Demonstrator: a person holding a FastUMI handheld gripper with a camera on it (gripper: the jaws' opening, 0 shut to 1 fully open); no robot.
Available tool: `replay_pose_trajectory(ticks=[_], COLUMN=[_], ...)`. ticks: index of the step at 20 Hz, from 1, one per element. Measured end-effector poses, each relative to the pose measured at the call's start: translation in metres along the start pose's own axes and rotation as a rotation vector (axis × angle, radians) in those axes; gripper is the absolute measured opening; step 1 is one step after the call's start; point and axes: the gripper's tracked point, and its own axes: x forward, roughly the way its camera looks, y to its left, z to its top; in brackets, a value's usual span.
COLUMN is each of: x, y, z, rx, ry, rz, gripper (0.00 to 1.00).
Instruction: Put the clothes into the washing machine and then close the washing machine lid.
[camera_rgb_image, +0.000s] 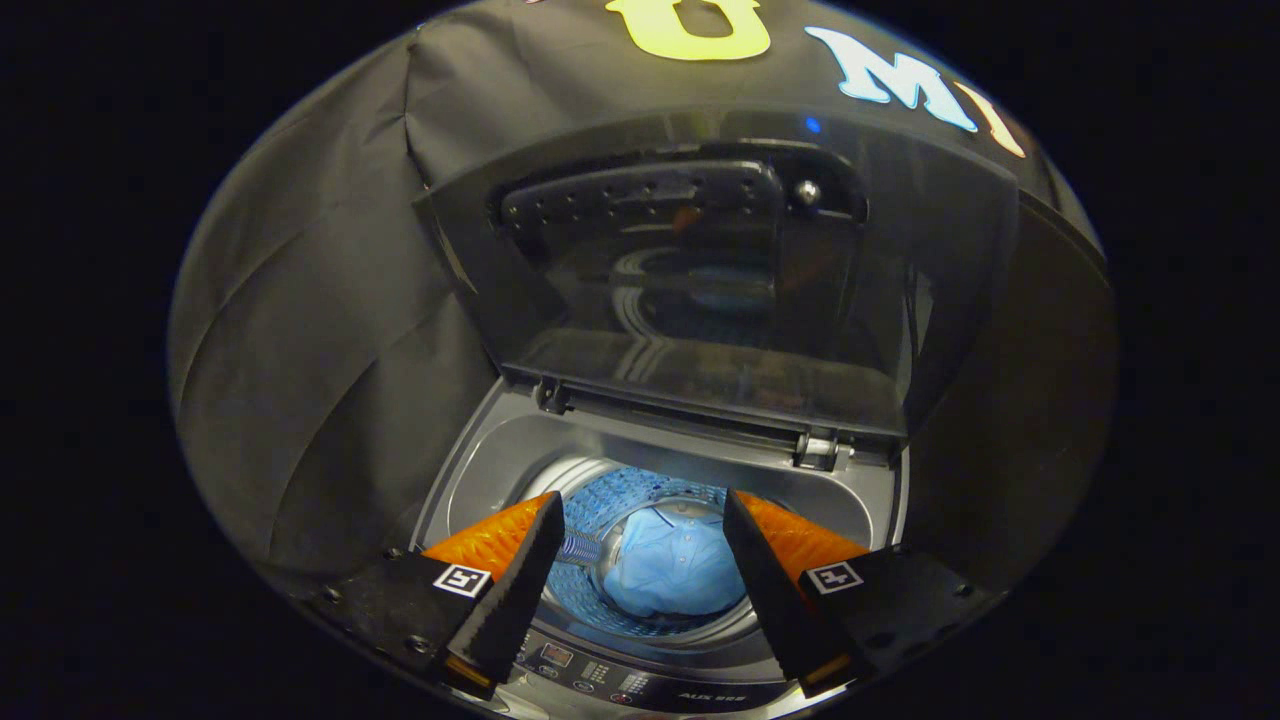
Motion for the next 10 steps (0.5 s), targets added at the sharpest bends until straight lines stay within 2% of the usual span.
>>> replay_pose_trajectory(ticks=[10], x=[-0.067], y=[-0.009], z=[0.071], rx=[-0.043], ry=[-0.177], rz=[0.023], gripper=[0.98])
